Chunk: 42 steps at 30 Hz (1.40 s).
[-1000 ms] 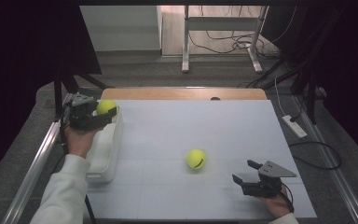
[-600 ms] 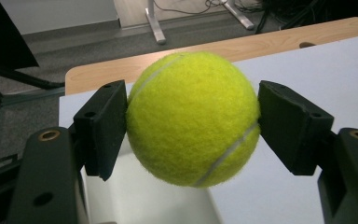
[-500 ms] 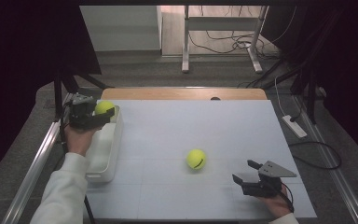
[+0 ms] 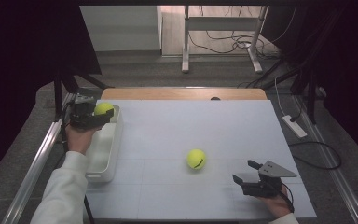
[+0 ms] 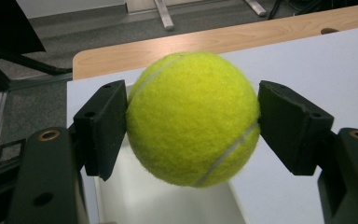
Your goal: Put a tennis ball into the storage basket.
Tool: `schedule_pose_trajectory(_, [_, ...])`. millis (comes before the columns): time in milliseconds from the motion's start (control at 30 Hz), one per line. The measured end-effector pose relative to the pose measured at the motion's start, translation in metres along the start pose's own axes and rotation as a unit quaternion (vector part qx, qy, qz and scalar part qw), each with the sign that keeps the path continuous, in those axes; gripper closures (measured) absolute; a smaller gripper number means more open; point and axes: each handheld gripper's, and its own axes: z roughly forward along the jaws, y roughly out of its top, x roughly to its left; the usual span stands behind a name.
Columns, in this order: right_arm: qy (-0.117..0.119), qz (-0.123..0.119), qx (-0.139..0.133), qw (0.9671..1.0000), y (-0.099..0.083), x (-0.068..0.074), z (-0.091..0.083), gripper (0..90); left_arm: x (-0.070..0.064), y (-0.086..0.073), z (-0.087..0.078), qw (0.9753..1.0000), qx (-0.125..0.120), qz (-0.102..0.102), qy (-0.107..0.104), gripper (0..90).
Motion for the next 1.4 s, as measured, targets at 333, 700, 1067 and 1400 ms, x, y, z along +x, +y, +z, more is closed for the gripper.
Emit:
schedule_pose_trajectory(333, [0.0, 0.0, -0.001, 1.0, -0.001, 0.0, -0.001, 15.6, 0.002, 0.0, 0.011, 0.9999, 0.016, 0.0, 0.005, 28.1])
schedule_pose_trajectory(700, [0.0, -0.001, -0.002, 1.0, -0.001, 0.0, -0.001, 15.6, 0.007, -0.003, 0.023, 0.9991, 0.039, 0.001, 0.016, 28.0])
schedule_pose_trajectory(1067, [0.0, -0.001, -0.002, 1.0, -0.001, 0.0, -0.001, 15.6, 0.012, -0.006, 0.035, 0.9973, 0.071, -0.003, 0.019, 28.0])
schedule_pose_trajectory(1400, [0.0, -0.003, 0.0, 1.0, -0.001, 0.0, -0.001, 15.6, 0.012, -0.007, 0.034, 0.9971, 0.072, 0.001, 0.027, 28.0])
